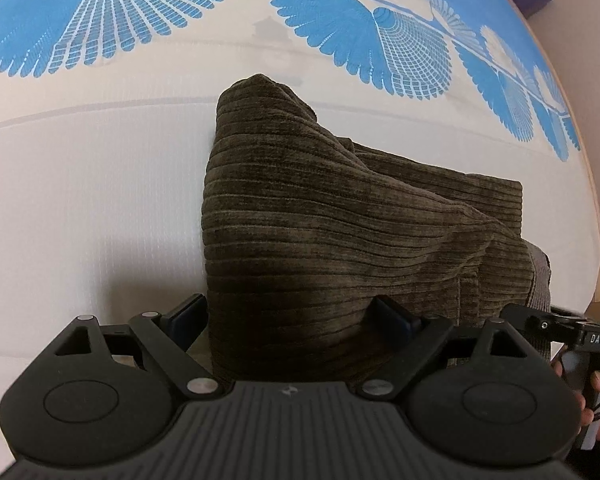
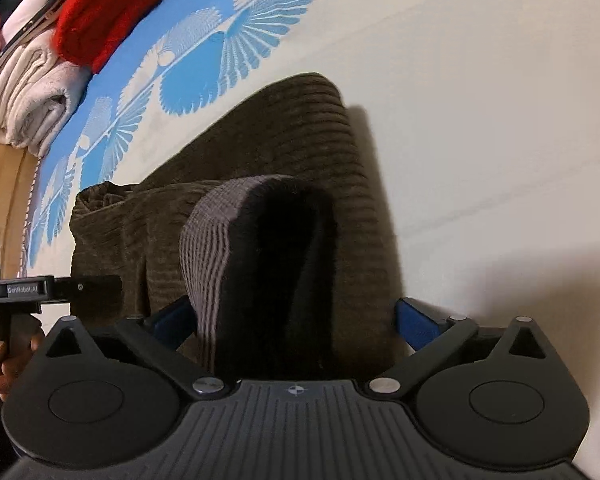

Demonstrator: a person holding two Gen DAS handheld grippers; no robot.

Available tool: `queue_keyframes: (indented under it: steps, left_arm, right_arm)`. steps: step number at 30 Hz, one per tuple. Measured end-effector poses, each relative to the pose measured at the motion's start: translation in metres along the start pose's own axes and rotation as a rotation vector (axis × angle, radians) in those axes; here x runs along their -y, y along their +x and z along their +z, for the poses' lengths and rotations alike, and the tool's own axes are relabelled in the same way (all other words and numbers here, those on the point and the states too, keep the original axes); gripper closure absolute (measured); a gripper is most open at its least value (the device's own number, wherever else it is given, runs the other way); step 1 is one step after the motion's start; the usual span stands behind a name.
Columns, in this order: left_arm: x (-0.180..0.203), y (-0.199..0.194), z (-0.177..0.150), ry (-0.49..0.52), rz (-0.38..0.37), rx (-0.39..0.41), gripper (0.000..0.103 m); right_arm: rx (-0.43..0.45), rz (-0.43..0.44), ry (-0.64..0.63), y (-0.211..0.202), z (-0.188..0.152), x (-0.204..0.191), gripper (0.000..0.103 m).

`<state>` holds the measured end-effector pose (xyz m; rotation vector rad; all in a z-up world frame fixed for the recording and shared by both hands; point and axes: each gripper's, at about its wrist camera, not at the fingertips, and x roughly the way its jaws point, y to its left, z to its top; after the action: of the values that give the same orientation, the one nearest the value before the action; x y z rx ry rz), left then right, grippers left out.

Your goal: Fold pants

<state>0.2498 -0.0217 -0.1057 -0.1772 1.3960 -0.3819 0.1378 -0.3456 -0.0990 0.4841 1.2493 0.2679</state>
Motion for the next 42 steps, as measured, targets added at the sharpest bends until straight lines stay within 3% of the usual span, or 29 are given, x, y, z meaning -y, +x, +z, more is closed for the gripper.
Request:
queue_keyframes:
  steps: [3,5,10,12,15,22,25,29,31,32,34,35,36,37,40,42]
  left_arm:
    - [0.0,0.002,0.001,0.006,0.002,-0.002,0.01]
    - [0.0,0.003,0.002,0.012,0.003,0.0,0.011]
    - [0.007,-0.003,0.003,0.049,-0.003,0.017,0.034]
    - [0.007,-0.01,0.005,0.054,-0.01,0.028,0.054]
    - [0.014,-0.035,0.011,0.098,-0.01,0.106,0.066]
    - [0.015,-0.096,0.034,0.145,0.088,0.431,0.067]
    - [0.009,-0.107,0.044,0.131,0.136,0.498,0.066]
    - [-0.013,-0.107,0.059,0.061,0.167,0.531,0.064]
    - [-0.027,-0.107,0.066,0.027,0.198,0.542,0.053]
    - [-0.034,-0.108,0.07,-0.001,0.242,0.548,0.042]
    - [-0.041,-0.113,0.073,-0.056,0.352,0.554,0.037]
    - [-0.043,-0.116,0.072,-0.068,0.362,0.555,0.037]
    - [-0.044,-0.119,0.071,-0.075,0.347,0.553,0.037]
    - [-0.043,-0.121,0.07,-0.072,0.319,0.549,0.037]
    - [-0.035,-0.118,0.067,0.011,0.281,0.522,0.038]
    - [-0.028,-0.106,0.065,0.071,0.269,0.454,0.038]
  right_arm:
    - [0.001,-0.025,-0.057,0.004,0.003,-0.01,0.001]
    - [-0.001,-0.043,-0.079,0.004,0.005,-0.016,0.008]
    - [-0.019,-0.075,-0.11,-0.006,0.01,-0.031,0.032]
    - [-0.02,-0.092,-0.128,-0.012,0.012,-0.038,0.038]
    - [0.019,-0.092,-0.176,-0.024,0.02,-0.055,0.048]
    - [0.215,-0.003,-0.249,-0.042,0.062,-0.105,0.053]
    - [0.272,0.014,-0.29,-0.034,0.08,-0.124,0.054]
    - [0.323,0.022,-0.312,-0.015,0.093,-0.145,0.053]
    - [0.358,0.018,-0.328,-0.003,0.097,-0.153,0.051]
    - [0.375,-0.006,-0.349,0.006,0.1,-0.157,0.046]
    - [0.412,-0.139,-0.35,0.022,0.106,-0.163,0.034]
    - [0.436,-0.223,-0.326,0.026,0.107,-0.166,0.032]
    - [0.466,-0.298,-0.3,0.027,0.107,-0.168,0.032]
    - [0.483,-0.309,-0.292,0.025,0.107,-0.17,0.031]
    - [0.481,-0.239,-0.338,0.023,0.104,-0.178,0.032]
    - [0.41,-0.241,-0.416,0.036,0.101,-0.184,0.031]
